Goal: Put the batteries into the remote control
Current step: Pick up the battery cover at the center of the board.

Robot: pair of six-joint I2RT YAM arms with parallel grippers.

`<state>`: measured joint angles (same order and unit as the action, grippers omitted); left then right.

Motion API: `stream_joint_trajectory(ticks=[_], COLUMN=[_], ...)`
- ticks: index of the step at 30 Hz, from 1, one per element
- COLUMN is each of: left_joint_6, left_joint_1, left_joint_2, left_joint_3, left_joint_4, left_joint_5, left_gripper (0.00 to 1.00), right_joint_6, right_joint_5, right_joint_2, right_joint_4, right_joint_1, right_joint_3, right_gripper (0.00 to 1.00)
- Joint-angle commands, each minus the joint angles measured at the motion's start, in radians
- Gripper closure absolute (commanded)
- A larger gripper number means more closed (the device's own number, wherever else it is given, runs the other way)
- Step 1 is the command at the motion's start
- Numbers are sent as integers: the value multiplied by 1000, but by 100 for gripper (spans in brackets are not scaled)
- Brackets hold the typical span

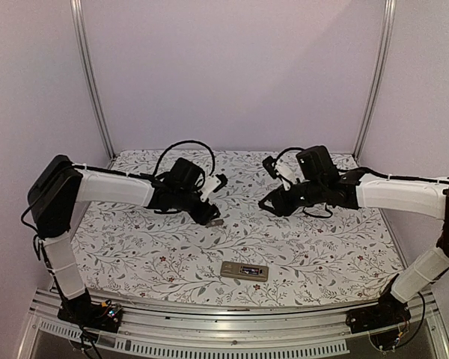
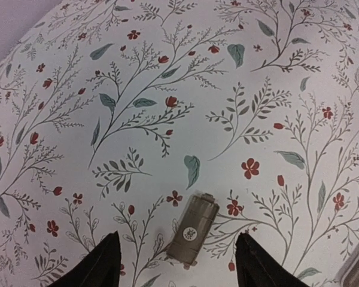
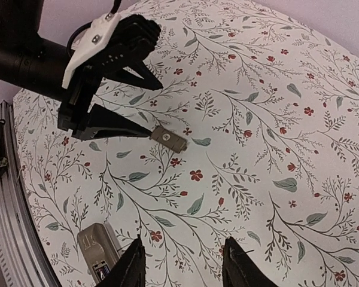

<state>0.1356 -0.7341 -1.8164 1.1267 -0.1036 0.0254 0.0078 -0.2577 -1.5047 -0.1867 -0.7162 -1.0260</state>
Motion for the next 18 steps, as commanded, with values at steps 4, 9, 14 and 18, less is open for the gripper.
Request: stream_joint_trajectory(ticks=[4,9,14,18], left_joint_6=[78,-40,-132,-156], left_joint_1=[20,65,76,76], left_joint_2=[-92,10,74,107], left_joint_3=[71,-48,-130,-153], left_joint_4=[-72,-7,21,35], left_joint_5=[-22,-52,-170,-195], left_gripper=[31,25,19,16], right_joint_6=[261,341,336,317], right_joint_5=[78,87,162,241], right_joint_2=[-173,-377,-549,-677], right_joint_4=[53,69,18,-53], right_joint_1=[27,2,-56,-93], right_joint_3=[-140,-272,-439,-566], right_gripper=[64,68,65,63])
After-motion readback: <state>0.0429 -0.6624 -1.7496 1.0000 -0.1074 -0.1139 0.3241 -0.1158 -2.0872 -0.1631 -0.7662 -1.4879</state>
